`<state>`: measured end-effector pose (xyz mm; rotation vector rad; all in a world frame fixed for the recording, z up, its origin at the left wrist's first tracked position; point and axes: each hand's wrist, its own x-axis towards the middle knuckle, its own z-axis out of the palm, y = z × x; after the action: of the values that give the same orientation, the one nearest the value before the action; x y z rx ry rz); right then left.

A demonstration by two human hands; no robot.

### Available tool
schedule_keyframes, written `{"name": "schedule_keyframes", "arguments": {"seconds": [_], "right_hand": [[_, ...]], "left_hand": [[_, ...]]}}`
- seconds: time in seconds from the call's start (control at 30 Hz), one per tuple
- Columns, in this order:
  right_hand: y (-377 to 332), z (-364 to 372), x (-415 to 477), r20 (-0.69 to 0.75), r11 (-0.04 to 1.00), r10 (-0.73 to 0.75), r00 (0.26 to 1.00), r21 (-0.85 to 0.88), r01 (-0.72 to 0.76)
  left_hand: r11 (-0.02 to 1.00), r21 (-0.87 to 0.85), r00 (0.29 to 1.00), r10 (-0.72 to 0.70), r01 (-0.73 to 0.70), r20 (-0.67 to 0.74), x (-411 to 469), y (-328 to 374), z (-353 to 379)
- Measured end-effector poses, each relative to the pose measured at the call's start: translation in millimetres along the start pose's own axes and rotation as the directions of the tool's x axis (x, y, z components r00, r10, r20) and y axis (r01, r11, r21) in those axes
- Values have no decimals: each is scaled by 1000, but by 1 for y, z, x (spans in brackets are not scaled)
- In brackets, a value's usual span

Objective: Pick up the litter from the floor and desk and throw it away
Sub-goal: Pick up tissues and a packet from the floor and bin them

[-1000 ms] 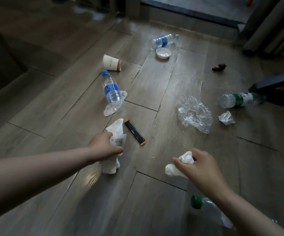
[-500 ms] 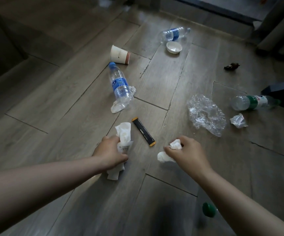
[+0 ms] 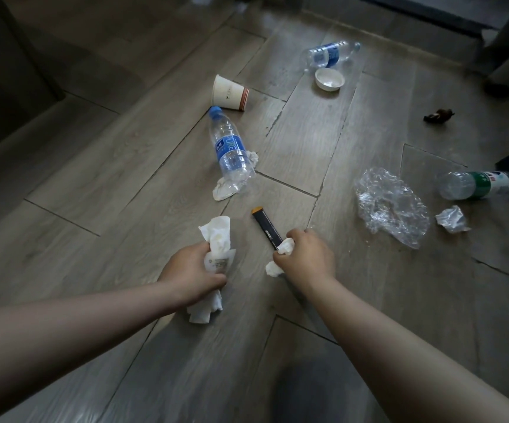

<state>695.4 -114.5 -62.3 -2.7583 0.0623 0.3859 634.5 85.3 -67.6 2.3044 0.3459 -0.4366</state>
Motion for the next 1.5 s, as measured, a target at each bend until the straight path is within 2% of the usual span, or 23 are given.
{"name": "schedule_keyframes", "arguments": {"seconds": [0.1, 0.27, 0.4, 0.47, 0.53, 0.6, 0.7, 0.77, 0.9, 1.07, 1.23, 1.37, 1.5], "right_hand": [[-3, 4, 5, 10, 999, 16, 1000, -38, -15], [-7, 7, 10, 98, 987, 137, 986, 67, -144], [-3, 5, 7, 98, 990, 107, 989, 78, -115], [4, 3, 1, 80, 984, 95, 992, 146, -106], [11, -3, -9, 85, 947, 115, 990, 291, -135], [16, -15, -19, 87, 884, 181, 980, 423, -201], [21, -48, -40, 87, 818, 300, 950, 490, -303], [21, -81, -61, 131, 749, 371, 919, 542, -380], [7, -168, -121, 159, 646, 461, 873, 614, -453], [-19, -315, -197, 111, 584, 576, 810, 637, -503], [-59, -475, -280, 65, 493, 673, 737, 703, -512], [-87, -592, -338, -56, 463, 731, 681, 773, -434], [-114, -695, -404, -181, 442, 794, 581, 827, -347]], "left_hand": [[1000, -22, 1000, -10, 10, -3, -3, -5, -4], [998, -33, 999, -46, 46, -7, -8, -7, -7], [994, -80, 997, -80, 79, -9, -8, 0, -6], [988, -120, 995, -99, 97, -10, -8, 6, -5], [982, -150, 993, -114, 113, 1, -10, 13, -7], [970, -188, 988, -149, 152, 29, -14, 25, -16], [944, -238, 974, -225, 228, 42, -31, 58, -39], [929, -258, 963, -266, 266, 35, -50, 88, -58], [908, -286, 952, -284, 306, 116, -105, 172, -109], [947, -232, 963, -178, 223, 200, -177, 295, -185], [940, -267, 952, -138, 213, 274, -250, 432, -277], [941, -326, 944, 24, 90, 330, -308, 530, -339], [936, -340, 872, 237, -89, 427, -368, 608, -386]]}}
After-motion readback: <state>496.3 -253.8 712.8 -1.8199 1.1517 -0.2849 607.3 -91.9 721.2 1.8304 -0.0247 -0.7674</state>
